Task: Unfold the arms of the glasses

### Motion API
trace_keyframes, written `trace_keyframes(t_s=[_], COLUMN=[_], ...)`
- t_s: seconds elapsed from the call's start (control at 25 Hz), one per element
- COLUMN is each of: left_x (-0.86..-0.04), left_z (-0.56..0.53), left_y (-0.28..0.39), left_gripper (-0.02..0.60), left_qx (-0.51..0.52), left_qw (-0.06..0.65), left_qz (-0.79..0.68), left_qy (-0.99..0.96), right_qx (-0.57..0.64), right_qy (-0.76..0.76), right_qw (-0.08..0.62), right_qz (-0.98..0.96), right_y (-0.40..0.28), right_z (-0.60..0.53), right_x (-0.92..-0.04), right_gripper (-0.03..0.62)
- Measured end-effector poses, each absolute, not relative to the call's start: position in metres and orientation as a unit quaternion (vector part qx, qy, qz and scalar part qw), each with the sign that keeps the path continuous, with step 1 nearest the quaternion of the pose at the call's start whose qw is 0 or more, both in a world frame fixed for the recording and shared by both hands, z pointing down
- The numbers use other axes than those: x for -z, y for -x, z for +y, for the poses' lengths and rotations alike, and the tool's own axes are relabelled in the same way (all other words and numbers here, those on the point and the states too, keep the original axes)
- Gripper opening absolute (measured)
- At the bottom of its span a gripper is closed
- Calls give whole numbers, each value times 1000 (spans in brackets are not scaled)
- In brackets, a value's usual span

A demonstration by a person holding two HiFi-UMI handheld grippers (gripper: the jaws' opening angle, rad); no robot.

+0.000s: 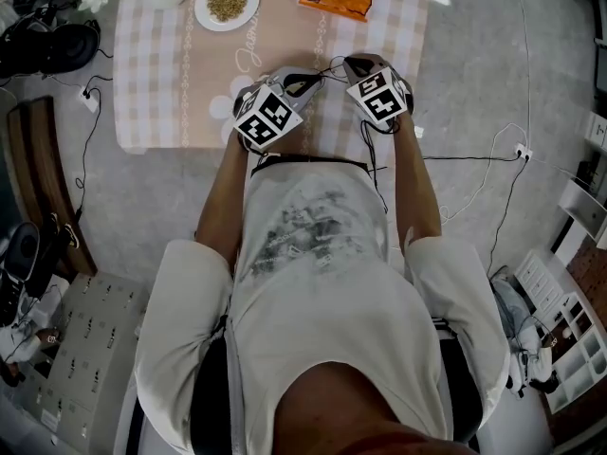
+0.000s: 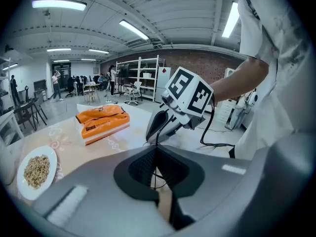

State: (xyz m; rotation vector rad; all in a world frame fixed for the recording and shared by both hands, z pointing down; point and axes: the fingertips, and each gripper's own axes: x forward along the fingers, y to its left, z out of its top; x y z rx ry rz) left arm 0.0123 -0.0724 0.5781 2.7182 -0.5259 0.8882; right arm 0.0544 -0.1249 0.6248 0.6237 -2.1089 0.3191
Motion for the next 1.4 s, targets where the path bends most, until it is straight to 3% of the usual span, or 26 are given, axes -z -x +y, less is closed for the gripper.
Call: trace_keyframes(t_s=[1.4], left_x=[-567], left_z=[-76], left_y=[15], left_gripper=[8], left_qx=[-264], left_qw=[138], left_qz=[-235], left_qy=[-925], right_qx=[-111], right_qy=[-289], right_qw=[441], right_qz=[-842], right_y=[-55], right_z=[-124], right_x=[-624], right_gripper=[17])
